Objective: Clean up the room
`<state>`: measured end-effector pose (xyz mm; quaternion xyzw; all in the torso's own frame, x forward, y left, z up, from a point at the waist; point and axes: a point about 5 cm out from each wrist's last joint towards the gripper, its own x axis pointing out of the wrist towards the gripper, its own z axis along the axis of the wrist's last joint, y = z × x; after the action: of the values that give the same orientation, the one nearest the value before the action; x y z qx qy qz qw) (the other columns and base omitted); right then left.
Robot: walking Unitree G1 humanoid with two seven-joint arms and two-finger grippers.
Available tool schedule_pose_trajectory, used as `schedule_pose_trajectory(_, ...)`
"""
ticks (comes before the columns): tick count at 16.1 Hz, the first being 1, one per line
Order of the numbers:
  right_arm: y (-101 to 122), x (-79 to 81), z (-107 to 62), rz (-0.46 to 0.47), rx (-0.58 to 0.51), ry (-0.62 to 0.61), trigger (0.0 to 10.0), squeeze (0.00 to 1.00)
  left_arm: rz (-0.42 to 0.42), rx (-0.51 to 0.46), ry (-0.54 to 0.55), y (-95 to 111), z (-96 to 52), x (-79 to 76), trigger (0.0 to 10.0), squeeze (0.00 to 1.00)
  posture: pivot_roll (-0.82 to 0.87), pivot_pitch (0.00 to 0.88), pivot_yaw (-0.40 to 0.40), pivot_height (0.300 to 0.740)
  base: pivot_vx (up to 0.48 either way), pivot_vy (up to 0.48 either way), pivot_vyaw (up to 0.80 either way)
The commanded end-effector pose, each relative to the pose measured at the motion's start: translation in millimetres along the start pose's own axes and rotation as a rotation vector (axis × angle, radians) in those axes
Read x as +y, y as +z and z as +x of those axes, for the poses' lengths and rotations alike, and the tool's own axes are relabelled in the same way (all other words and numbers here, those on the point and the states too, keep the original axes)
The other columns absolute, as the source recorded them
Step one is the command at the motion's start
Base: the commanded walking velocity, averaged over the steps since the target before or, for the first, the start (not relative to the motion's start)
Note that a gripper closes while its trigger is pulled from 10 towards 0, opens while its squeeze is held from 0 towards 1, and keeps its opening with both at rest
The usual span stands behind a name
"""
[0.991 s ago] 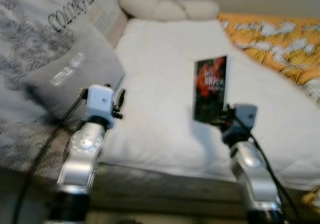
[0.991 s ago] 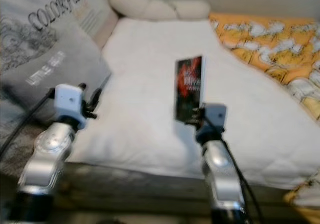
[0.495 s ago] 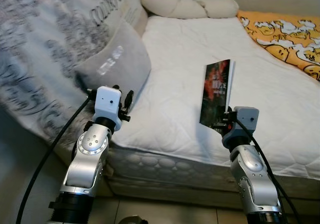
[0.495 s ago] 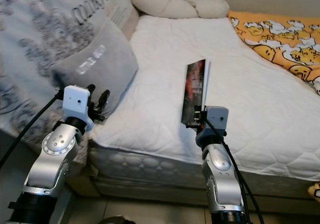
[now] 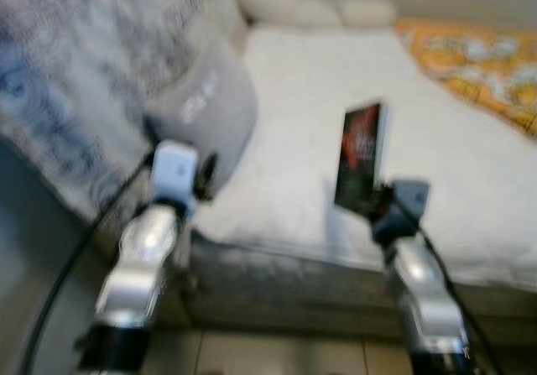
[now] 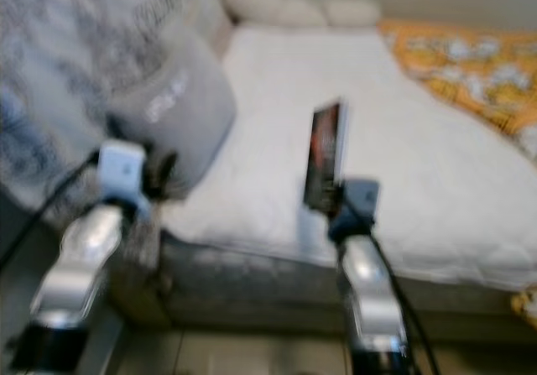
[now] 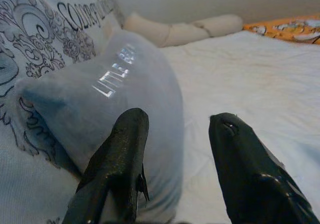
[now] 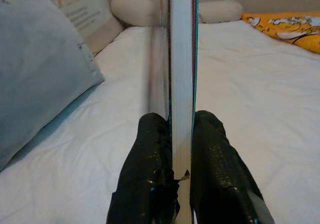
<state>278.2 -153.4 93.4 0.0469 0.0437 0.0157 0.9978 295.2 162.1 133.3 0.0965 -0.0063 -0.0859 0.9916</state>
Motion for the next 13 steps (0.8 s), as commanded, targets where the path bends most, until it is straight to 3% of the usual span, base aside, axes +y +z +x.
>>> schedule_pose_trajectory(1,15.4,-8.2,3.2,-0.008,-0.065,-0.022,10.0,0.00,-0.013,-0.023,-0.022,6.9,2.8,-6.2,10.0,0.00,0.02,0.000,-0.007,0.740,0.334,0.000,0.00)
schedule_pose_trajectory(13,15.0,-7.3,5.3,-0.003,-0.059,-0.012,10.0,0.00,-0.010,-0.044,-0.067,12.0,4.6,-13.8,10.0,0.00,0.02,0.000,-0.009,0.740,0.334,0.000,0.00)
